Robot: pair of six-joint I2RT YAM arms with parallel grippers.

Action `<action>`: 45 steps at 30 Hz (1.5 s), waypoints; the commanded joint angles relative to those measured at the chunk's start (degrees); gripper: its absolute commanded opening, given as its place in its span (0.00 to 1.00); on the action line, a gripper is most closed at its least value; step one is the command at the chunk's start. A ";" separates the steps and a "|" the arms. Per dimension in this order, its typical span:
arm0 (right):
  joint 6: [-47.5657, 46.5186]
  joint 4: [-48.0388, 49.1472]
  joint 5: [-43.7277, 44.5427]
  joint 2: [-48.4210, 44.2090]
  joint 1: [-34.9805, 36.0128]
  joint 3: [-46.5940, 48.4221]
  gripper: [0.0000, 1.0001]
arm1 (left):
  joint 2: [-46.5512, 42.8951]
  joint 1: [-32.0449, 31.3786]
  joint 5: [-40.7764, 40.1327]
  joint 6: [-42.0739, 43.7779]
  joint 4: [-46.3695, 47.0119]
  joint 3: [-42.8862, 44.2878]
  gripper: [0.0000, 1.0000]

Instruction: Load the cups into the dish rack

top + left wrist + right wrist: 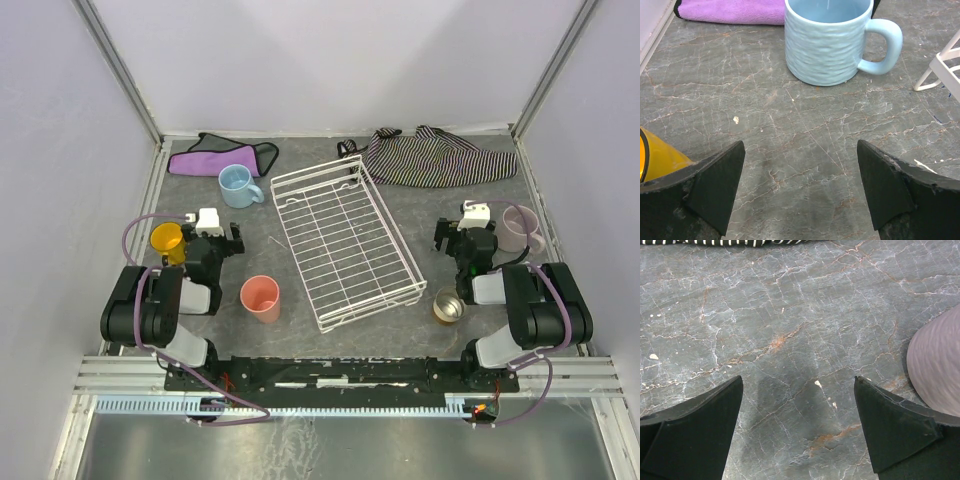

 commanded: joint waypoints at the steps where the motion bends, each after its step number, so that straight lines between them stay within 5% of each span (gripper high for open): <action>1: 0.05 3.42 -0.04 -0.90 -0.20 1.22 1.00 | -0.50 0.31 -0.36 -1.48 1.90 0.93 0.99; 10: 0.77 -1.26 1.69 -1.27 -0.46 3.56 1.00 | -0.50 0.28 -0.26 -1.48 1.31 1.27 0.99; 13: 1.08 -9.82 2.49 -6.26 -0.42 5.67 1.00 | -1.76 0.29 -4.33 -2.58 -0.94 1.97 0.99; 21: 2.99 -32.40 1.78 -21.23 -0.18 12.02 0.99 | -16.35 0.28 -9.10 -6.42 -31.22 11.05 0.99; 29: 7.00 -59.52 -3.04 -22.55 -0.20 30.02 1.00 | -20.40 0.29 -5.60 -16.34 -68.70 31.69 0.99; 38: 9.41 -67.90 -9.72 -20.60 -0.06 40.94 1.00 | -1.64 0.27 -5.31 -30.62 -104.91 66.73 0.92; 45: 7.90 -70.67 -10.47 -20.92 -0.05 44.86 1.00 | 8.58 0.62 -8.89 -31.55 -112.54 78.75 0.92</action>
